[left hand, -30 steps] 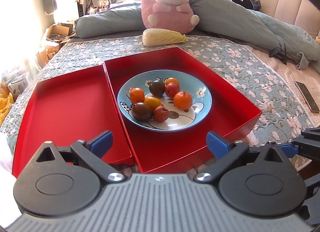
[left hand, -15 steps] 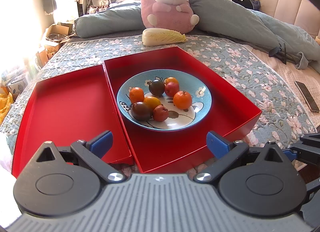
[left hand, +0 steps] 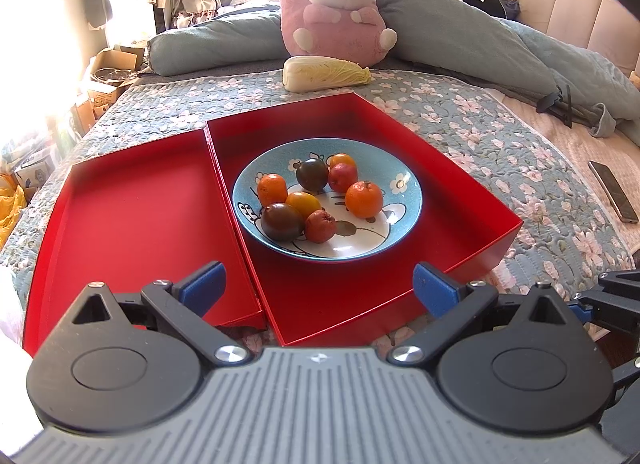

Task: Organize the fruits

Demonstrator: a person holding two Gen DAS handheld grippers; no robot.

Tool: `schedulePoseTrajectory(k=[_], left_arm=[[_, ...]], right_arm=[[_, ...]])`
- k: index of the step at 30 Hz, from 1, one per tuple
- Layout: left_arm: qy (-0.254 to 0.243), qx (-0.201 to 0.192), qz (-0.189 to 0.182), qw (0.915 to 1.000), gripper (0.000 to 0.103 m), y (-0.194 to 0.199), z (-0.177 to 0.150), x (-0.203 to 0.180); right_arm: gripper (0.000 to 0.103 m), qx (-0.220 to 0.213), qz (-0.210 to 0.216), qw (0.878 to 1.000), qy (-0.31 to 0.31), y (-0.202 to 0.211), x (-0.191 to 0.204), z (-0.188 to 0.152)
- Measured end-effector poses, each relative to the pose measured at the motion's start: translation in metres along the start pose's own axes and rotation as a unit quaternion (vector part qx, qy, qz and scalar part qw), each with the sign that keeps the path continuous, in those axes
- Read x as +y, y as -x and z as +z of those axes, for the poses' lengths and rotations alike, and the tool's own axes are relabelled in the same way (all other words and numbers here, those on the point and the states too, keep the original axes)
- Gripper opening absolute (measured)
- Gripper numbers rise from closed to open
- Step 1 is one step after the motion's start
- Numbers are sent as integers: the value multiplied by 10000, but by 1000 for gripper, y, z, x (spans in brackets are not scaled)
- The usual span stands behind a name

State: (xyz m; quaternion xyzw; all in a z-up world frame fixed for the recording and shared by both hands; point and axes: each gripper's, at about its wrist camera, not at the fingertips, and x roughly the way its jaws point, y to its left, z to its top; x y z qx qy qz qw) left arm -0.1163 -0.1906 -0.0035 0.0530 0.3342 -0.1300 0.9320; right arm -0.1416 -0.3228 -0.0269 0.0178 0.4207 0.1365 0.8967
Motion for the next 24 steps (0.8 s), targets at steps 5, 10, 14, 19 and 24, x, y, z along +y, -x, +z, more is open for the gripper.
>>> schedulePoseTrajectory(k=[5,10,14,19,24], left_arm=[[0,1,-2,10000,101,0,0,0],[1,1,-2,10000,101,0,0,0],[2,2,-2,10000,101,0,0,0],[1,3,-2,10000,101,0,0,0],[0,3,-2,10000,101,0,0,0]], right_arm=[[73,13,-2,10000,-6,-1,-1,0],[73,19,1,10000,-8,-1,-1,-2],[73,23,0,10000,-10,-2,-1,-2],[73,29,3,10000,-10,-2,-1,-4],[73,34,3,10000,-13,-2,-1,-5]])
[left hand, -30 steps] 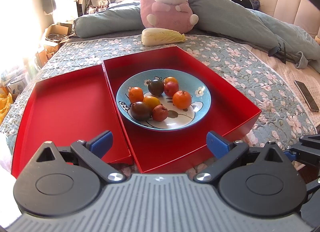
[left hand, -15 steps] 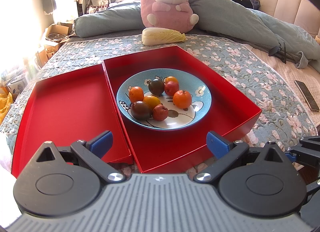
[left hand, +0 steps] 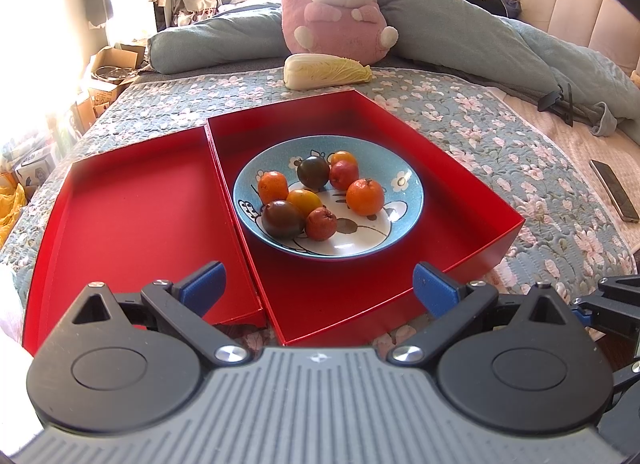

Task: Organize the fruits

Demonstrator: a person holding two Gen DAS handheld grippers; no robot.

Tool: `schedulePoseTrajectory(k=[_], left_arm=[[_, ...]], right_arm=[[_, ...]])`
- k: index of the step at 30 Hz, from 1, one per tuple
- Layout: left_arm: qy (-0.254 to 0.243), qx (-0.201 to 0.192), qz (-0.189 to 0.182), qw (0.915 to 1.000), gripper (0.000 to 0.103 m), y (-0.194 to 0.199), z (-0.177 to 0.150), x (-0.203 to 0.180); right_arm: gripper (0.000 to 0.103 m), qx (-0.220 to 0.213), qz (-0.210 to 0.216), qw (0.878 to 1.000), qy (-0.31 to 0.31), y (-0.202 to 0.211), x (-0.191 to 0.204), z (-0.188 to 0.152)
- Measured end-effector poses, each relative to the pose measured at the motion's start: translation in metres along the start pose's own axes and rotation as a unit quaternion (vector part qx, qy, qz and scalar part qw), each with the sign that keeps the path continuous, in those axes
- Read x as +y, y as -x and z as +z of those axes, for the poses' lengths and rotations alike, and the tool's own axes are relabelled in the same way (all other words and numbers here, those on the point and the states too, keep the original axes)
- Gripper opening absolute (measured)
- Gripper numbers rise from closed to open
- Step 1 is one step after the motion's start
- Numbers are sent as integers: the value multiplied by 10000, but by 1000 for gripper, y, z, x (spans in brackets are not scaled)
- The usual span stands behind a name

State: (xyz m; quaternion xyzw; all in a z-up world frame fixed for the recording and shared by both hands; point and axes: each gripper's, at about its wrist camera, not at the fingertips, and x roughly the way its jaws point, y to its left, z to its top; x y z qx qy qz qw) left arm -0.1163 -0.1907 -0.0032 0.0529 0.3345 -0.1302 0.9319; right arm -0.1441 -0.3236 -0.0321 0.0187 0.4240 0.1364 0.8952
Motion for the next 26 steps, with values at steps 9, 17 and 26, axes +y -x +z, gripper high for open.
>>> schedulePoseTrajectory(k=[9,17,26], left_arm=[[-7,11,0,10000,101,0,-1,0],[-8,13,-2,10000,101,0,-2,0],[-43,17,-24,10000,101,0,-7,-1]], right_arm=[[73,-3,6,10000,-9,-1,-1,-1],[73,-12,20,10000,7,0,0,3],[73,-18,18,10000,11,1,2,6]])
